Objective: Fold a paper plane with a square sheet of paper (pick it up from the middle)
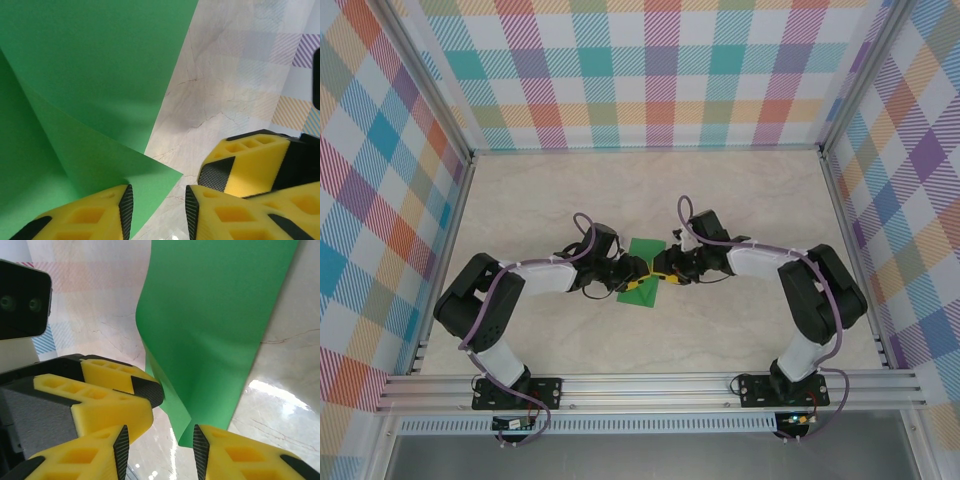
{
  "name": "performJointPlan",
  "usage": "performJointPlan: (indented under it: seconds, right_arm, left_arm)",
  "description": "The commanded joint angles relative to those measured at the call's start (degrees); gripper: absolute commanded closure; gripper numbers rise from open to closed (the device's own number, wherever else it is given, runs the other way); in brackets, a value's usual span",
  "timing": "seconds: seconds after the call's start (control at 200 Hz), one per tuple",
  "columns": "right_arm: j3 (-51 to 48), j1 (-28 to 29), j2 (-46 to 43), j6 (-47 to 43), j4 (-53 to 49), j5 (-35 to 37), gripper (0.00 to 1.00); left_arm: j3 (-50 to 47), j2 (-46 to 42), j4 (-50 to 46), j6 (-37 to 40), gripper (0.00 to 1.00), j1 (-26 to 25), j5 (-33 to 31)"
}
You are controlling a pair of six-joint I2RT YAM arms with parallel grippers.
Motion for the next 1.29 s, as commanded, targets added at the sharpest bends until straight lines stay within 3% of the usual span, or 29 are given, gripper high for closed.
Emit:
performJointPlan:
  seconds: [0.0,0.405,0.75,1.29]
  right_arm:
    - [-0.69,0.0,1.44,0.62,2.7,-2.47,0.61]
    - [0.58,0.13,4.67,0.45,4.12,-4.3,0.73]
    - [3.29,0.13,5.82,-3.46,0.0,-0.04,0.97]
    - [7.57,-0.14,7.95,-10.84,-6.93,3.76,1.0]
  left_arm:
    - [1.48,-0.42,-1.36,0.96,0.68,-0.34,-0.68]
    - [1.57,-0.78,-1.88,0.89,0.73,-0.34,-0.82]
    - [2.17,-1.56,-0.04,0.8,0.74,-0.34,1.27]
    - [4.15,-0.36,-2.4,2.51,0.75,-0.34,1.38]
